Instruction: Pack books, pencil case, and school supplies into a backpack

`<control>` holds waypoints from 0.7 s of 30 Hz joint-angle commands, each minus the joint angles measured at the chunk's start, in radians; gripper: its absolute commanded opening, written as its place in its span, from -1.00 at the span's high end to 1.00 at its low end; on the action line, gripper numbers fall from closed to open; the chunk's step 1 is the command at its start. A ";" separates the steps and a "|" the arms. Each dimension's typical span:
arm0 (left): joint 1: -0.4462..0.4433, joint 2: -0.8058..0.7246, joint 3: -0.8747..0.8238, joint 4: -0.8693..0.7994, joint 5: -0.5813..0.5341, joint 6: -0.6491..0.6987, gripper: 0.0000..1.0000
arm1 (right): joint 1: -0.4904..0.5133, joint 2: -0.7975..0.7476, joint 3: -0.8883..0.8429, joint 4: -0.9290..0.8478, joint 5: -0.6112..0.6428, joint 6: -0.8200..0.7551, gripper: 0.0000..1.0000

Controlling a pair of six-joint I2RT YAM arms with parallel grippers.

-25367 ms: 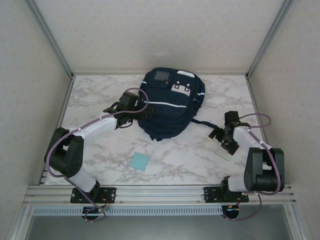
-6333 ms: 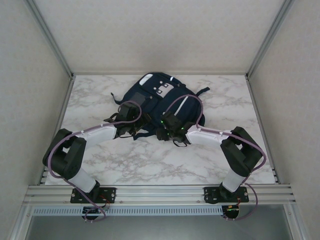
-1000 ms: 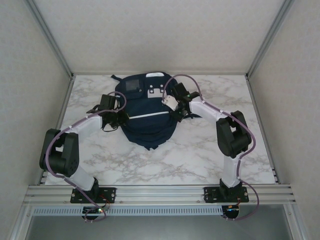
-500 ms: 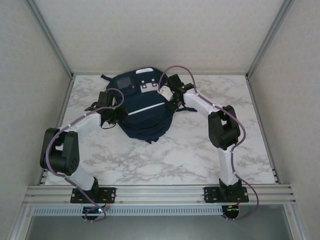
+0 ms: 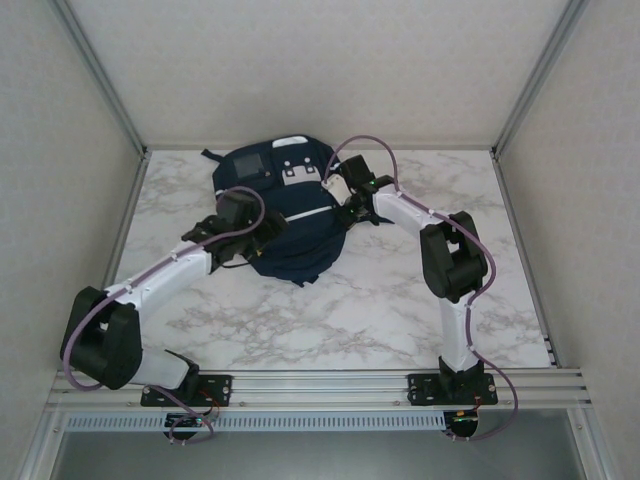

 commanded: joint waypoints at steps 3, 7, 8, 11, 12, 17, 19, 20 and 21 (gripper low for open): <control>-0.075 0.046 -0.044 0.090 -0.078 -0.345 -0.56 | 0.040 -0.066 -0.056 0.018 -0.022 0.026 1.00; -0.115 0.108 -0.020 0.144 -0.116 -0.483 -0.44 | 0.054 -0.075 -0.086 0.028 -0.027 0.037 1.00; -0.120 0.123 -0.016 0.161 -0.126 -0.511 -0.42 | 0.057 -0.076 -0.092 0.029 -0.030 0.039 1.00; -0.125 0.180 0.011 0.195 -0.157 -0.572 -0.41 | 0.065 -0.075 -0.111 0.031 -0.029 0.040 1.00; -0.126 0.198 0.025 0.189 -0.169 -0.591 -0.41 | 0.066 -0.077 -0.116 0.031 -0.030 0.041 1.00; -0.116 0.285 0.045 0.229 -0.232 -0.652 -0.38 | 0.077 -0.099 -0.138 0.020 -0.059 0.048 1.00; -0.106 0.320 0.056 0.219 -0.250 -0.653 -0.32 | 0.080 -0.115 -0.158 0.029 -0.064 0.044 1.00; -0.099 0.337 0.060 0.209 -0.247 -0.651 -0.25 | 0.081 -0.121 -0.167 0.036 -0.059 0.041 1.00; -0.092 0.355 0.056 0.202 -0.228 -0.656 -0.13 | 0.081 -0.124 -0.173 0.045 -0.047 0.031 1.00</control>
